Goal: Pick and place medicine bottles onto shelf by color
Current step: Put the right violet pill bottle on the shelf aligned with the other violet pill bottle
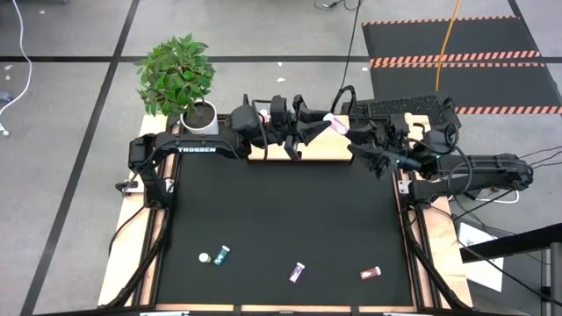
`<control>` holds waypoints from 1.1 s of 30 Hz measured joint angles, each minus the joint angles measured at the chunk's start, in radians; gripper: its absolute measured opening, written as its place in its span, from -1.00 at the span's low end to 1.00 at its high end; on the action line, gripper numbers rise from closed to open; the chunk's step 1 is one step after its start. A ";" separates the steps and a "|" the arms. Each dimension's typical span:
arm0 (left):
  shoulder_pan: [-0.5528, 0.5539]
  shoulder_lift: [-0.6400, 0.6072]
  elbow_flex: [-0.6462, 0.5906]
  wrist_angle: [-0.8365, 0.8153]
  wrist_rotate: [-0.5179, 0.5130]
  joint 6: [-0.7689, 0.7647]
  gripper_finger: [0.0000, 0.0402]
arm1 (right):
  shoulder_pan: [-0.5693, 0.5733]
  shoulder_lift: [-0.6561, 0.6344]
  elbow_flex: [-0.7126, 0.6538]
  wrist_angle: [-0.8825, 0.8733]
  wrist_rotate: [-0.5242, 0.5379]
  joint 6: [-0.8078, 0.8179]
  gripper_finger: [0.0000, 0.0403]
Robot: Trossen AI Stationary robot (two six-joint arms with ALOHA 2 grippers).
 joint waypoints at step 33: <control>-0.021 0.000 0.000 0.041 0.032 -0.041 -0.37 | -0.035 0.050 -0.001 0.082 -0.039 0.071 0.26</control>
